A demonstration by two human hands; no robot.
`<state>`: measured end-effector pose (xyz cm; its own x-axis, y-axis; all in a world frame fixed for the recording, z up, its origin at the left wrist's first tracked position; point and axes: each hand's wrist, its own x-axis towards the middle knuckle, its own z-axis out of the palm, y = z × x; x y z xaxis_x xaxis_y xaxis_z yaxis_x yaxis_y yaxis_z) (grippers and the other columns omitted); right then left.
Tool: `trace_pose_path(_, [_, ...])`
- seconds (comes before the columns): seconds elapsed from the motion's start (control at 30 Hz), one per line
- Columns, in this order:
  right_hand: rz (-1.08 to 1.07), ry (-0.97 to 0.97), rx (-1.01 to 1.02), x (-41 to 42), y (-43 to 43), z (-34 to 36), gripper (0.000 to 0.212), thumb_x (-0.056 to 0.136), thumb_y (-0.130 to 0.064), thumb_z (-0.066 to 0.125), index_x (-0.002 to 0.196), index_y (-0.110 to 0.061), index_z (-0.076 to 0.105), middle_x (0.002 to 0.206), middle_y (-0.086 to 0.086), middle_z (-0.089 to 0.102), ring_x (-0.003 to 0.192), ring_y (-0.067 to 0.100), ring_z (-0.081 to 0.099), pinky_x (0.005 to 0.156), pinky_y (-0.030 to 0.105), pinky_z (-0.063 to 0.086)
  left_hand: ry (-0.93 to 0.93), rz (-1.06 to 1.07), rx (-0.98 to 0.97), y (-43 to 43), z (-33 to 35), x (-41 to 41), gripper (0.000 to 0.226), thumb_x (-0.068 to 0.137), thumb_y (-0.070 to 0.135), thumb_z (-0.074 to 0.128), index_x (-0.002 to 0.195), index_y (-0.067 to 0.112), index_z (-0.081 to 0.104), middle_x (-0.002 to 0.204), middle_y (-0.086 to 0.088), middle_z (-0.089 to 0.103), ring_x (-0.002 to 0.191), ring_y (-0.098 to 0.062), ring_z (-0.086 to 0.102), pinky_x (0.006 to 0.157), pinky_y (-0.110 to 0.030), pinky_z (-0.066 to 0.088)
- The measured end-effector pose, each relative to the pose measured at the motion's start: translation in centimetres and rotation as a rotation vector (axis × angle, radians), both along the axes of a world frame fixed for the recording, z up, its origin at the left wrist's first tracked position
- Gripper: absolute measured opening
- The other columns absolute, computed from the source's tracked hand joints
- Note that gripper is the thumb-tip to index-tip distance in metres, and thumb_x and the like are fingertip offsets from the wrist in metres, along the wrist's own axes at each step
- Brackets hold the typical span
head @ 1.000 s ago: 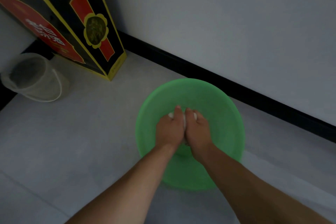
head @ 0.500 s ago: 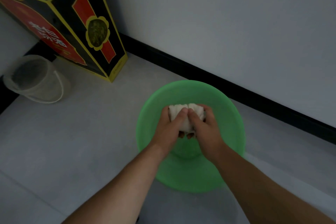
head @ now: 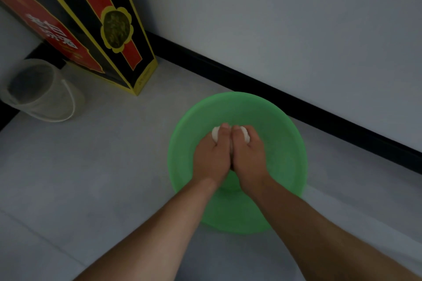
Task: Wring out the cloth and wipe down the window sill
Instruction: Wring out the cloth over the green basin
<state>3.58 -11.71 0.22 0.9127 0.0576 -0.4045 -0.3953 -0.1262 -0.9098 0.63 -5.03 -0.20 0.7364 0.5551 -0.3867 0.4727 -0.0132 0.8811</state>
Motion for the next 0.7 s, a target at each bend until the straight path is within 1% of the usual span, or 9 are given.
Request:
trace_pose_path(0.07, [0.023,-0.024,-0.019,-0.1,-0.1,-0.3,0.026,0.089,-0.034,0.055,0.079,-0.010,0.054,0.076,0.020,0.060,0.069,0.024,0.058,0.066,0.053,0.054,0.006,-0.022,0.026,0.2,0.0,-0.1,0.054,0.093,0.057,0.038,0.081,0.015,0.071,0.077,0.000,0.073,0.078,-0.017,0.069,0.078,-0.041,0.056])
trace_pose_path(0.1, [0.029,-0.038,-0.028,-0.1,-0.2,-0.6,0.025,0.093,-0.030,0.054,0.076,-0.012,0.052,0.071,0.014,0.057,0.067,0.020,0.055,0.065,0.049,0.052,0.008,-0.037,0.038,0.3,0.0,-0.2,0.054,0.093,0.056,0.037,0.079,0.015,0.070,0.075,0.000,0.072,0.077,-0.017,0.069,0.078,-0.042,0.056])
trace_pose_path(0.17, [0.037,-0.085,-0.059,-0.2,-0.2,-1.1,0.028,0.099,-0.024,0.051,0.072,-0.016,0.048,0.065,0.000,0.052,0.060,0.010,0.050,0.058,0.035,0.047,0.008,-0.081,0.080,0.5,0.2,-0.2,0.057,0.092,0.057,0.034,0.075,0.014,0.068,0.072,0.000,0.071,0.076,-0.019,0.068,0.076,-0.044,0.055])
trace_pose_path(0.23, [0.057,-0.155,-0.089,-0.2,-0.3,-1.4,0.030,0.101,-0.022,0.049,0.072,-0.017,0.045,0.062,-0.007,0.048,0.052,0.002,0.044,0.052,0.021,0.040,0.004,-0.114,0.117,0.7,0.1,-0.2,0.059,0.091,0.058,0.031,0.075,0.013,0.066,0.072,-0.002,0.070,0.077,-0.023,0.068,0.076,-0.044,0.055])
trace_pose_path(0.3, [0.076,-0.201,-0.105,-0.1,-0.5,-1.7,0.029,0.101,-0.022,0.048,0.074,-0.016,0.045,0.062,-0.008,0.047,0.050,-0.001,0.041,0.049,0.015,0.037,-0.003,-0.113,0.127,0.8,-0.1,-0.3,0.060,0.091,0.059,0.030,0.075,0.013,0.066,0.074,-0.003,0.070,0.078,-0.025,0.068,0.077,-0.044,0.054])
trace_pose_path(0.47, [0.101,-0.233,-0.125,-0.1,-0.6,-2.0,0.027,0.100,-0.028,0.048,0.077,-0.016,0.045,0.063,-0.008,0.049,0.051,-0.001,0.043,0.049,0.015,0.037,-0.005,-0.110,0.186,0.5,-0.4,-0.4,0.061,0.093,0.060,0.028,0.079,0.016,0.067,0.077,0.000,0.071,0.079,-0.022,0.067,0.074,-0.037,0.053])
trace_pose_path(0.53, [0.137,-0.254,-0.137,-0.1,-0.8,-2.2,0.025,0.101,-0.030,0.046,0.080,-0.017,0.045,0.065,-0.009,0.049,0.053,-0.002,0.045,0.050,0.017,0.038,0.016,-0.116,0.185,0.8,-0.8,-0.4,0.060,0.094,0.061,0.028,0.087,0.017,0.068,0.084,0.000,0.072,0.084,-0.021,0.067,0.076,-0.035,0.052])
trace_pose_path(0.63, [0.216,-0.246,-0.190,0.2,-1.3,-2.5,0.017,0.102,-0.034,0.045,0.093,-0.021,0.048,0.073,-0.007,0.056,0.060,0.000,0.053,0.052,0.023,0.045,0.080,-0.138,0.056,1.5,-1.2,-0.2,0.045,0.097,0.059,0.038,0.103,0.023,0.065,0.096,0.004,0.069,0.090,-0.019,0.066,0.080,-0.040,0.056])
trace_pose_path(0.7, [0.207,-0.164,-0.165,0.6,-1.7,-2.3,0.008,0.101,-0.033,0.049,0.101,-0.025,0.051,0.083,-0.005,0.060,0.068,0.007,0.061,0.046,0.025,0.049,0.127,-0.137,-0.070,2.3,-0.9,0.0,0.033,0.095,0.056,0.048,0.101,0.026,0.062,0.097,0.006,0.067,0.088,-0.018,0.067,0.071,-0.045,0.060])
